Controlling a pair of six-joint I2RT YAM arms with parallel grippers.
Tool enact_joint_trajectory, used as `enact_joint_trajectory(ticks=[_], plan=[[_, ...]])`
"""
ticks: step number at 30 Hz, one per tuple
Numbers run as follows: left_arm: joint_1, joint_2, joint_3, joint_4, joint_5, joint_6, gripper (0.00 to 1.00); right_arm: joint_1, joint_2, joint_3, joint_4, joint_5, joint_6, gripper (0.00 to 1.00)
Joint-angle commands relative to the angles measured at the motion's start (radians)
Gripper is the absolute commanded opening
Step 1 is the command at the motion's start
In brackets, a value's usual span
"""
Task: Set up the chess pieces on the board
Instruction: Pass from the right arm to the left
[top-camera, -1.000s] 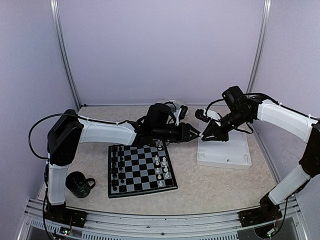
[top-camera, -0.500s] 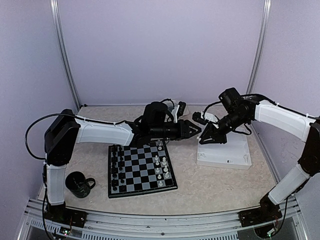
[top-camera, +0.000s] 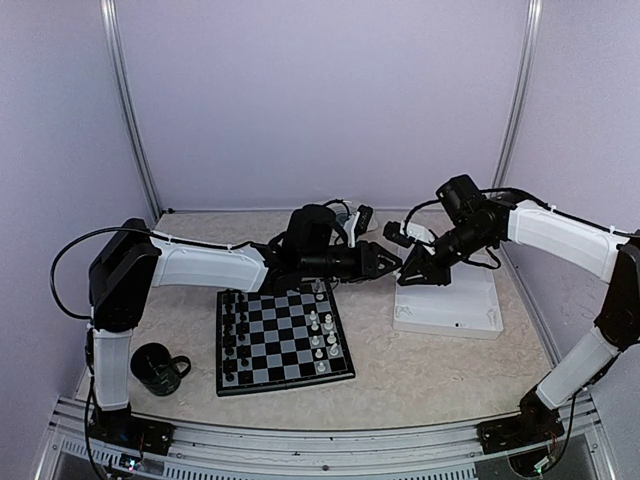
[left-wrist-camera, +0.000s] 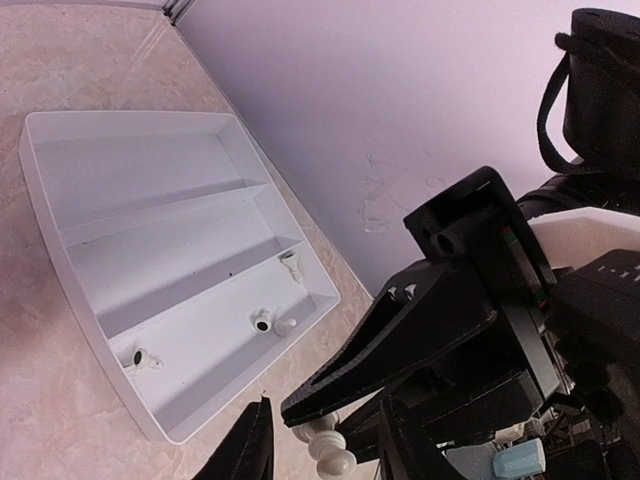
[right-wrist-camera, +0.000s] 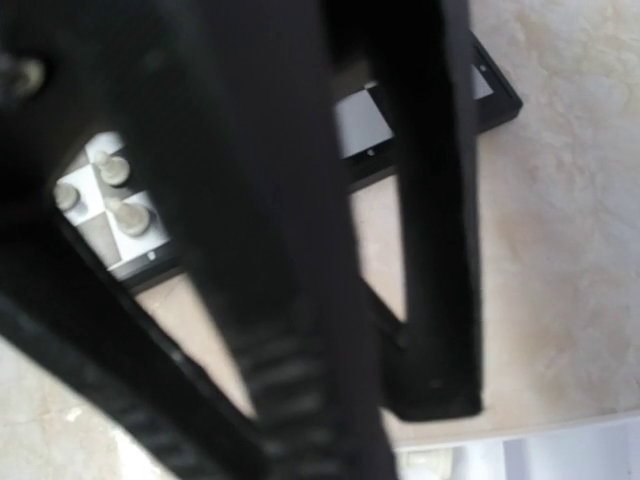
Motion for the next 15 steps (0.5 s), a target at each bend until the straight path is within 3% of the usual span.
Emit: enact_joint_trajectory(ticks=[1,15], plan=[[-0.004,-0.025,-0.006,-0.01,0.015,0.0,0.36,0.01,-0.009,0.025,0.026,0.025,0.037,0.13],[-0.004,-0.014,-0.003,-0.009,0.042,-0.009,0.22,0.01,-0.015,0.029,0.051,0.018,0.084,0.13]])
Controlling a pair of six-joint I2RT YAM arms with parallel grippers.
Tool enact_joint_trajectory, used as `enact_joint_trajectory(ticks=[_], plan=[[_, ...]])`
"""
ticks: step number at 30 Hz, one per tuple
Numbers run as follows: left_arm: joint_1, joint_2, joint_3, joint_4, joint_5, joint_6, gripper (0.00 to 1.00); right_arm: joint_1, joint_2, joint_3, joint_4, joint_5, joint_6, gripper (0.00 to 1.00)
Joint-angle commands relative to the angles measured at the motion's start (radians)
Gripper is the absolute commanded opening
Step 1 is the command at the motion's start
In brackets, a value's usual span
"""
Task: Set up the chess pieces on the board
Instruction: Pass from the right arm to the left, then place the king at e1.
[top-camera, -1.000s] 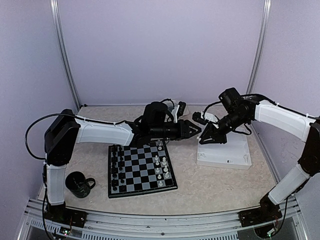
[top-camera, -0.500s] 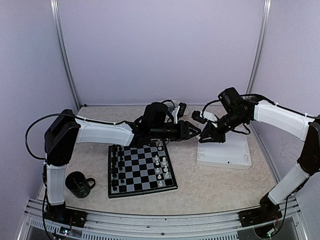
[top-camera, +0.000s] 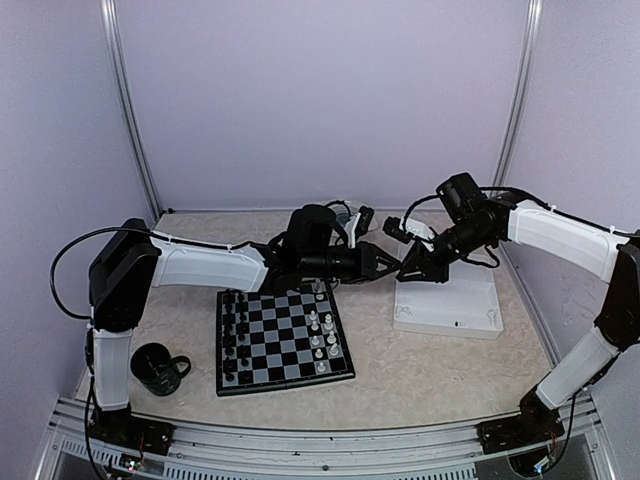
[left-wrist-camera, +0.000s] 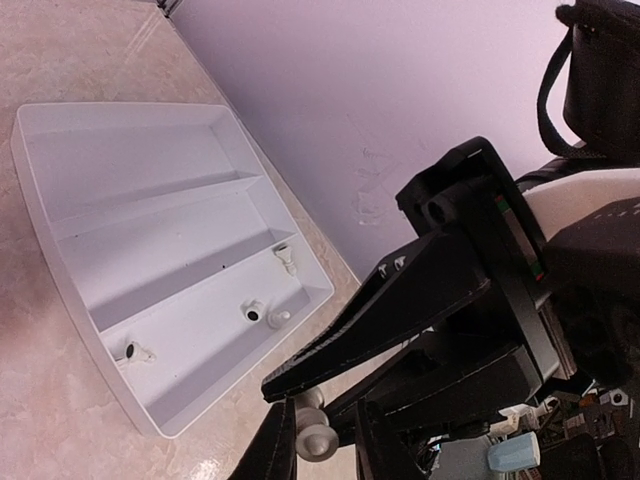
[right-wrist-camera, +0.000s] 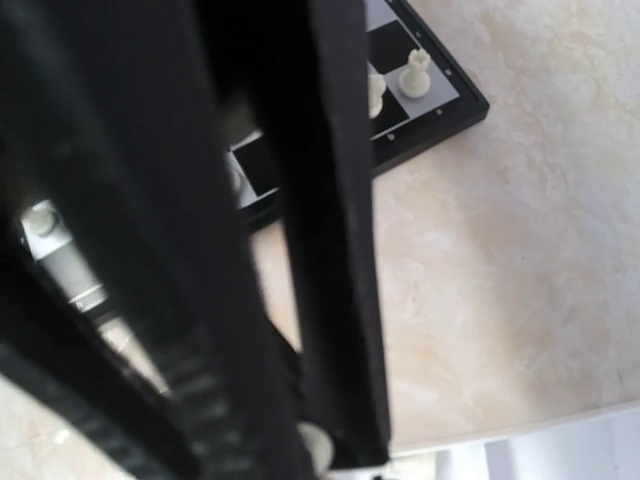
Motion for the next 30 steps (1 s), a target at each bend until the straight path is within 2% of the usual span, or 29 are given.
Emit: enact_joint_trajectory(ticks=[1,5,8,11,13,15,21,30], plan=[[-0.003,-0.014,-0.004,-0.006,0.018,-0.005,0.2,0.01,-0.014,0.027,0.014,-0.006,0.021,0.13],[-0.003,-0.018,-0.007,-0.015,0.014,0.0,0.13,0.01,-0.022,0.021,0.017,-0.01,0.021,0.14],[0.004,-0.035,0.003,-0.083,-0.004,0.052,0.1,0.008,-0.049,-0.002,0.011,-0.01,-0.006,0.21],[0.017,-0.08,0.007,-0.214,-0.056,0.149,0.09,-0.005,-0.114,-0.079,0.054,-0.021,-0.041,0.35],[0.032,-0.128,0.008,-0.32,-0.107,0.225,0.09,-0.021,-0.167,-0.165,0.11,-0.036,-0.049,0.49],[0.045,-0.161,0.008,-0.433,-0.161,0.295,0.09,-0.038,-0.197,-0.23,0.167,-0.047,-0.045,0.55],[0.066,-0.207,0.005,-0.691,-0.314,0.43,0.08,-0.132,-0.169,-0.342,0.306,-0.186,-0.006,0.57],[0.064,-0.113,0.104,-0.853,-0.367,0.447,0.06,-0.141,-0.109,-0.367,0.312,-0.156,-0.049,0.58]])
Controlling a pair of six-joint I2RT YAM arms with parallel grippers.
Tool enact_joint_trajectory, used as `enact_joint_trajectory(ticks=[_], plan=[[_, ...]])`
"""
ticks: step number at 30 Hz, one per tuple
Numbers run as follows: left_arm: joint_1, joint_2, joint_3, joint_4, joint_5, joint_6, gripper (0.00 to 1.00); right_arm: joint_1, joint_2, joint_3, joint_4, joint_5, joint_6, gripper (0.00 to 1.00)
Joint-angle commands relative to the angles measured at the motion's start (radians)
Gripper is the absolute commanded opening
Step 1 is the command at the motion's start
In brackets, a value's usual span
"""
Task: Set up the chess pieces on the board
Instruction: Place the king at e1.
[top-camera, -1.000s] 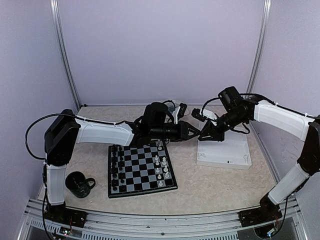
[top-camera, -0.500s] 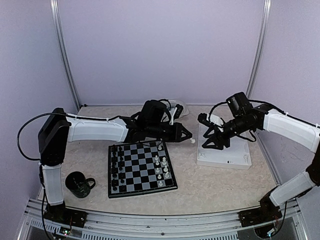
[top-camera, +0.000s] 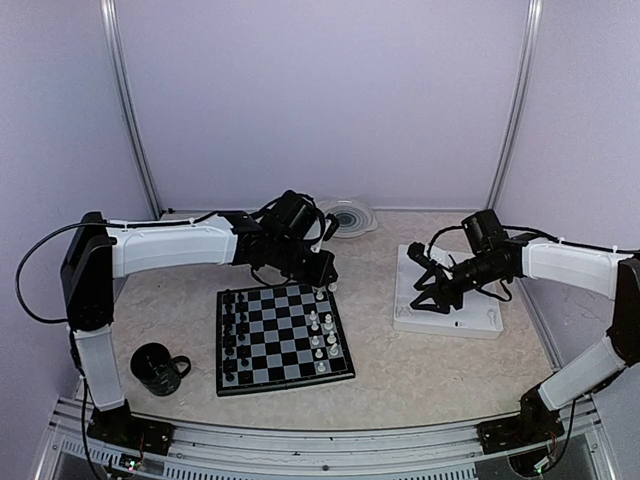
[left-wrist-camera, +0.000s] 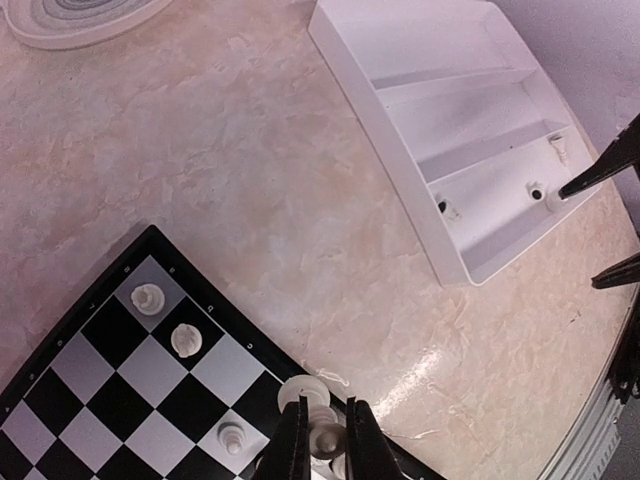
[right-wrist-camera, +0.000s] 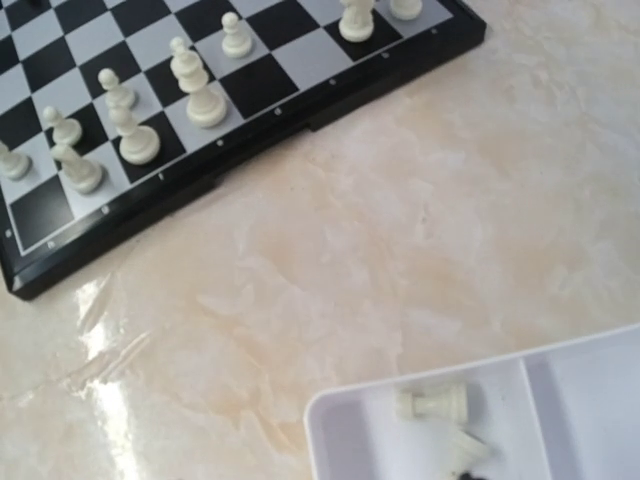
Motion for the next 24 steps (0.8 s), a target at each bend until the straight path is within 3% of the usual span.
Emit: enact_joint_trajectory(ticks=[1,24], plan=[[-0.009,0.069,0.077,-0.113,-0.048,0.038,0.06,-0.004,0.007,-0.006,0.036,-0.025,-0.017,0.58],[-0.028,0.21,0.141,-0.187,-0.07,0.034,0.06,-0.005,0.026,-0.015,0.024,-0.008,-0.042,0.58]])
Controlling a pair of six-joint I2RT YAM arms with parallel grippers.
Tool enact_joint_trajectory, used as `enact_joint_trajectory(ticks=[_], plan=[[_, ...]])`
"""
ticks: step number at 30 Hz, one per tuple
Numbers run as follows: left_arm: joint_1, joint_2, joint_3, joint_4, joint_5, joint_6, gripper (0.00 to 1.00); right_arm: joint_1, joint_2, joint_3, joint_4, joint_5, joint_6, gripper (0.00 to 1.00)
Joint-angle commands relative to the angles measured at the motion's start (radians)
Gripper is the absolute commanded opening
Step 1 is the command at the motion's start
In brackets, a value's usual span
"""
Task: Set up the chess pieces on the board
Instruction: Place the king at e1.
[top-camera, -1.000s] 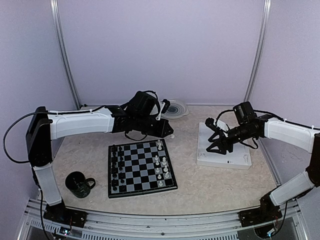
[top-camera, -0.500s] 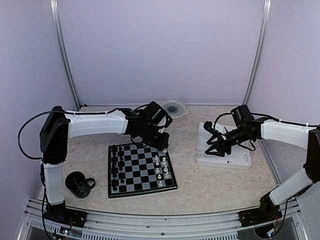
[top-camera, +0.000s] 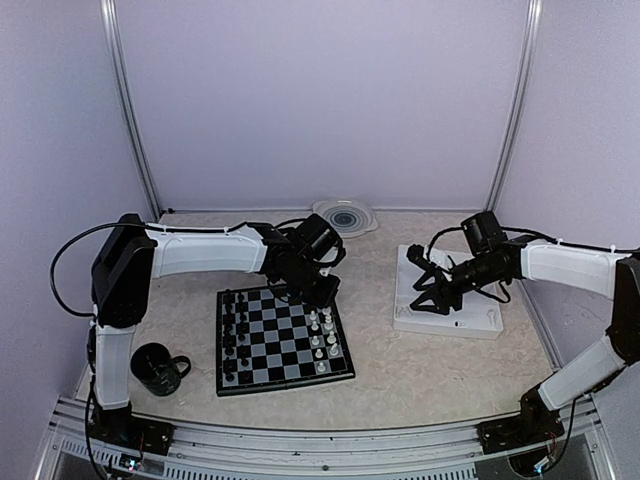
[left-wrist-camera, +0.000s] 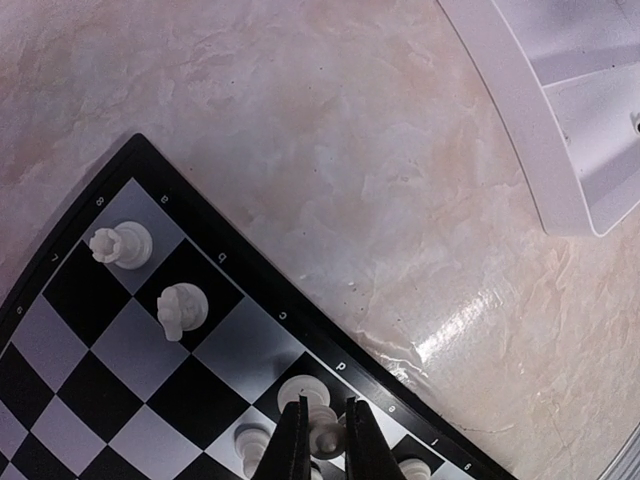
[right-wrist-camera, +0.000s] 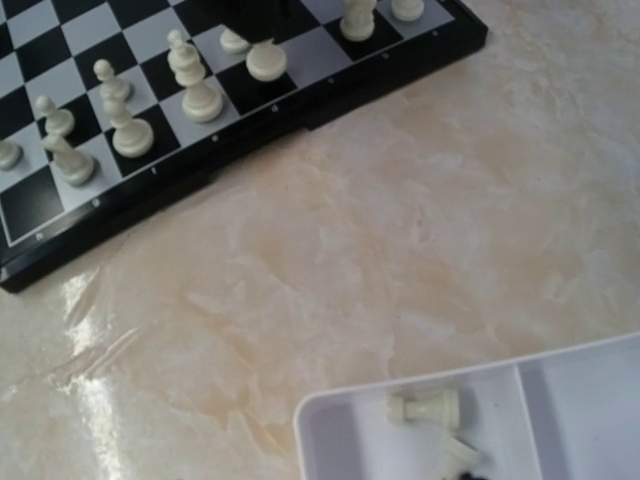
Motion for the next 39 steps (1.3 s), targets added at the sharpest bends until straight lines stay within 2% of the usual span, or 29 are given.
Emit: enact_joint_trajectory(ticks=[1,16,39], plan=[[-0.003,0.027,0.027,-0.011,0.004,0.003,0.06,-0.005,0.018,-0.002,-0.006,-0.009,-0.011,0.58],[-0.004,0.048,0.031,-0.022,0.026,-0.003,0.07,-0.005,0.036,0.006,-0.018,-0.019,-0.017,0.58],[-0.002,0.001,-0.003,-0.051,0.014,-0.029,0.06,-0.005,0.046,0.014,-0.027,-0.027,-0.024,0.58]])
